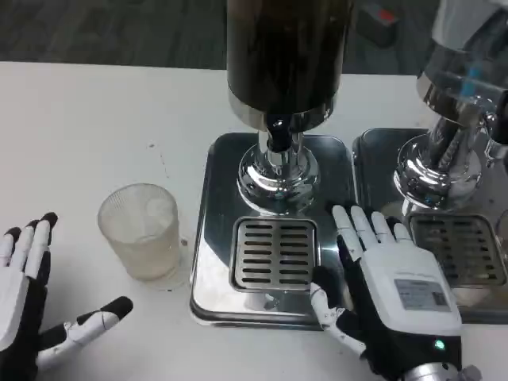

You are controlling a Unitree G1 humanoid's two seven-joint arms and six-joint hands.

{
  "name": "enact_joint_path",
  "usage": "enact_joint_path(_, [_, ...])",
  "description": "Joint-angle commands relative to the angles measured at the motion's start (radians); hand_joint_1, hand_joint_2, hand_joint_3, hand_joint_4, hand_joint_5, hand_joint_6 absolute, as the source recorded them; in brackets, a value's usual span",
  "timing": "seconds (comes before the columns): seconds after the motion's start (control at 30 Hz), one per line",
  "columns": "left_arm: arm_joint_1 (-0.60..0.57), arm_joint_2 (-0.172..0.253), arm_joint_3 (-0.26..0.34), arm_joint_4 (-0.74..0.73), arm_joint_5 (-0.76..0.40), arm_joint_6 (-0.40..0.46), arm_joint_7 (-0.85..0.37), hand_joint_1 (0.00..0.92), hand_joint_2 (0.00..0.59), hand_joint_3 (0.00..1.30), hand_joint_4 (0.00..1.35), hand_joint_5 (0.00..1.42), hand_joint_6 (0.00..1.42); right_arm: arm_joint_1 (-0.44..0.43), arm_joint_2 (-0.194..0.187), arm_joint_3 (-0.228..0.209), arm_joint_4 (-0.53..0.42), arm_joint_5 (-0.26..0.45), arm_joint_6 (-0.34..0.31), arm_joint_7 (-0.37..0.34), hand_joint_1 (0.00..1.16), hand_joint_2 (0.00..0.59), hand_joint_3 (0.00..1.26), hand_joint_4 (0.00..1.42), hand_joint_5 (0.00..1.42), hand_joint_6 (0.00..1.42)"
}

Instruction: Grasp the cup under the faucet to collect the drink, then remove the cup.

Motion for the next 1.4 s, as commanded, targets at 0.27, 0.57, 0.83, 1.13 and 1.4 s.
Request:
enact_joint_path(0.27, [-0.001, -0.009, 0.022, 0.017, -0.056, -0.069, 0.057, 0.0, 0.041, 0.0, 0.0, 0.0, 0.0, -0.016, -0.002, -0.005, 0.019, 0.014, -0.003, -0.016, 0.29, 0.563, 0.02, 0.0, 0.0, 0.0])
enact_joint_path(0.57, [-0.12, -0.033, 0.047, 0.319, -0.33, -0.452, 0.015, 0.0, 0.0, 0.0, 0.0, 0.0, 0.0, -0.016, 0.002, -0.01, 0.021, 0.026, 0.001, -0.023, 0.3, 0.562, 0.02, 0.0, 0.0, 0.0])
enact_joint_path(0.83, [-0.243, -0.069, 0.03, 0.515, -0.413, -0.575, -0.078, 0.024, 0.005, 0.0, 0.0, 0.0, 0.0, -0.013, 0.005, -0.01, 0.019, 0.038, 0.004, -0.018, 0.3, 0.562, 0.03, 0.0, 0.0, 0.0])
enact_joint_path(1.13, [-0.348, -0.048, -0.011, 0.61, -0.367, -0.553, -0.115, 0.147, 0.022, 0.0, 0.0, 0.0, 0.0, -0.012, 0.008, -0.011, 0.018, 0.048, 0.004, -0.014, 0.31, 0.562, 0.03, 0.0, 0.0, 0.0])
enact_joint_path(1.4, [-0.414, -0.051, -0.042, 0.654, -0.345, -0.538, -0.133, 0.161, 0.024, 0.0, 0.0, 0.0, 0.0, -0.008, 0.014, -0.008, 0.018, 0.05, 0.009, -0.019, 0.31, 0.562, 0.03, 0.0, 0.0, 0.0])
